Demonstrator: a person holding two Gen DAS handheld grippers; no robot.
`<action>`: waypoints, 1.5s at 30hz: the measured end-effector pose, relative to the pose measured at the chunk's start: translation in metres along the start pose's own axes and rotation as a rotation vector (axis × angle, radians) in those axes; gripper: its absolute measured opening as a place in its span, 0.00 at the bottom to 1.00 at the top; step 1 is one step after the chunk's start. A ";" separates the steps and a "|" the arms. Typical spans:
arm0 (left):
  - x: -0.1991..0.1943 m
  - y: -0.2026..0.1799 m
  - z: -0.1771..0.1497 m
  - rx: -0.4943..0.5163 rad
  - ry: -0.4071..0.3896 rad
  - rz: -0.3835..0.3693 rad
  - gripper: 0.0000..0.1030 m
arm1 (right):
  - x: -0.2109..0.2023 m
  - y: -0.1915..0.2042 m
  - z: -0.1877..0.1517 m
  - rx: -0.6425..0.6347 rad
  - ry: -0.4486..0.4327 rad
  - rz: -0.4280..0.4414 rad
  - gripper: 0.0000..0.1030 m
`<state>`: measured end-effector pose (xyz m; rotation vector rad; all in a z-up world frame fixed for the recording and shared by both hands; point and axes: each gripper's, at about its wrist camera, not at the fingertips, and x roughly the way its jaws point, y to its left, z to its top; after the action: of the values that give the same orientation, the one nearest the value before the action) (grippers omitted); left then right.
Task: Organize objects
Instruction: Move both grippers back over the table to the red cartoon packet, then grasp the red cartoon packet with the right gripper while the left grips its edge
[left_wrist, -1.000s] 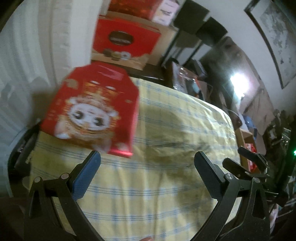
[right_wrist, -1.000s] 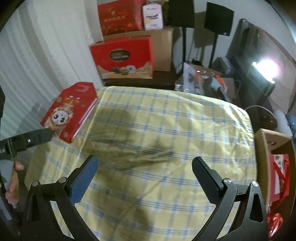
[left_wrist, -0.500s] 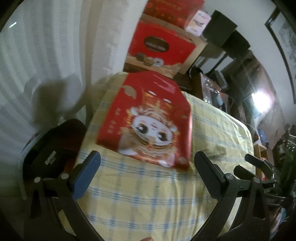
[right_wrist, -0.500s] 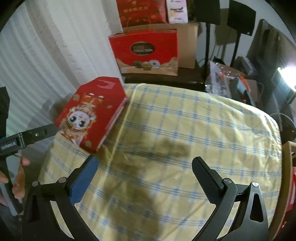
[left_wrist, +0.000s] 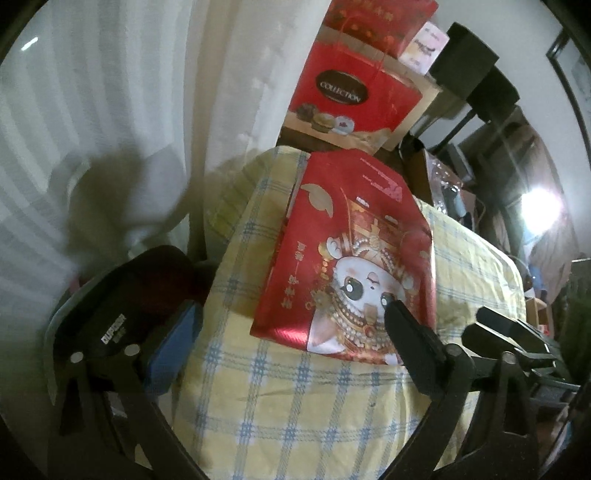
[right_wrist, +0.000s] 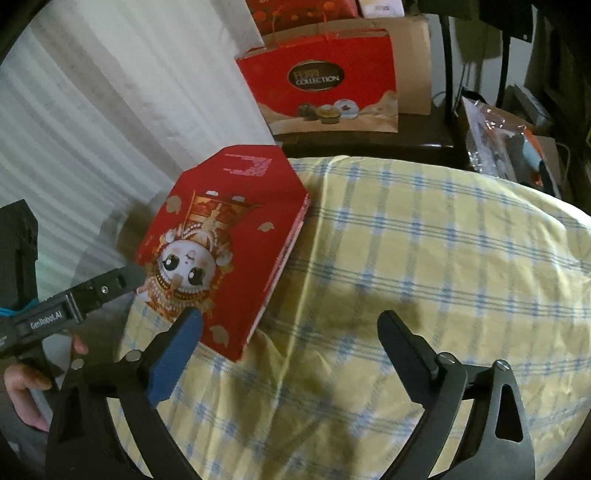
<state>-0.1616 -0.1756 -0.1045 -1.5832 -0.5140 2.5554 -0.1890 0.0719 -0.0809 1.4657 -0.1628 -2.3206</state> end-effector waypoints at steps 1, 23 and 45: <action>0.003 0.001 0.000 0.000 0.007 -0.005 0.89 | 0.003 0.001 0.001 0.001 0.005 0.003 0.90; 0.018 -0.008 -0.007 0.014 0.054 -0.100 0.55 | 0.037 0.024 0.006 -0.018 0.061 0.055 0.48; 0.002 -0.088 -0.024 0.119 0.036 -0.185 0.54 | -0.037 -0.023 -0.012 -0.011 -0.043 -0.041 0.39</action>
<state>-0.1500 -0.0868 -0.0870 -1.4661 -0.4712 2.3700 -0.1706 0.1081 -0.0622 1.4272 -0.1324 -2.3831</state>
